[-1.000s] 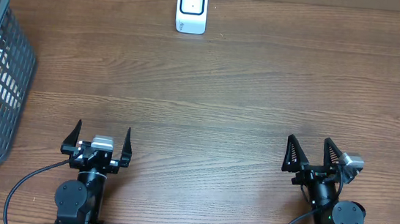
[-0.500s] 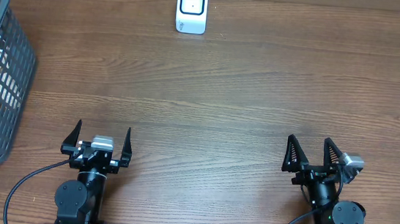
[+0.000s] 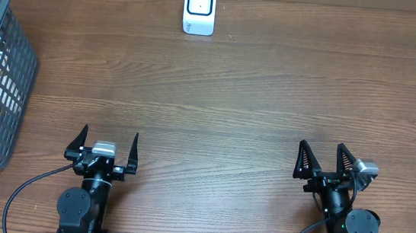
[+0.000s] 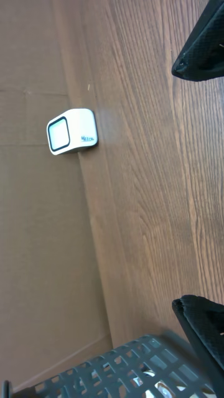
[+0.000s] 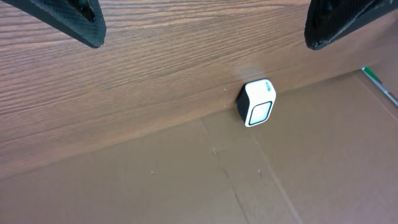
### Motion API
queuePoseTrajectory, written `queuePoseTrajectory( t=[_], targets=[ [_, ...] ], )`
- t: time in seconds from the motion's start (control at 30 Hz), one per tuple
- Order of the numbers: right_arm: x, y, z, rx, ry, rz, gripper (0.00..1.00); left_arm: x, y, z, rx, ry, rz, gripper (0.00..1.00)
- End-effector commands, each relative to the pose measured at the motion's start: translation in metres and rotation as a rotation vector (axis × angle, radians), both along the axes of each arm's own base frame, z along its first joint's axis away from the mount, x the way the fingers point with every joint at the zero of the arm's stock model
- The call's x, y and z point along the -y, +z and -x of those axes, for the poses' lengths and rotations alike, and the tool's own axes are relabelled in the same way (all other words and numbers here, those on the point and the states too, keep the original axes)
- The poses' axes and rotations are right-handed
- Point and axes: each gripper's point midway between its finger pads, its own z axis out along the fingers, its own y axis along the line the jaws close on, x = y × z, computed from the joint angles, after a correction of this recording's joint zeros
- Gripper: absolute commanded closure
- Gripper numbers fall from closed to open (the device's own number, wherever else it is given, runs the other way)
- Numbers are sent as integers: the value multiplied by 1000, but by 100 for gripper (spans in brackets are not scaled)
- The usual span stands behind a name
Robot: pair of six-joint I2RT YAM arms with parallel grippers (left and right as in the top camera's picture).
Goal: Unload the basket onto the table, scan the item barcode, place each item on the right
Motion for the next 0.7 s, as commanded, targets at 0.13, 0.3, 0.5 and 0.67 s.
queuePoseTrajectory(
  t=[0.13, 0.3, 0.5, 0.67],
  targets=[
    [1, -1, 0, 7, -6, -1, 0, 4, 3, 1, 6, -15, 73, 0],
    [1, -1, 0, 7, -6, -1, 0, 4, 13, 4, -9, -10, 124, 0],
    [1, -1, 0, 6, -6, -1, 0, 8, 48, 6, 13, -32, 177, 0],
    [1, -1, 0, 7, -6, -1, 0, 9, 94, -2, 13, -39, 174, 0]
  ],
)
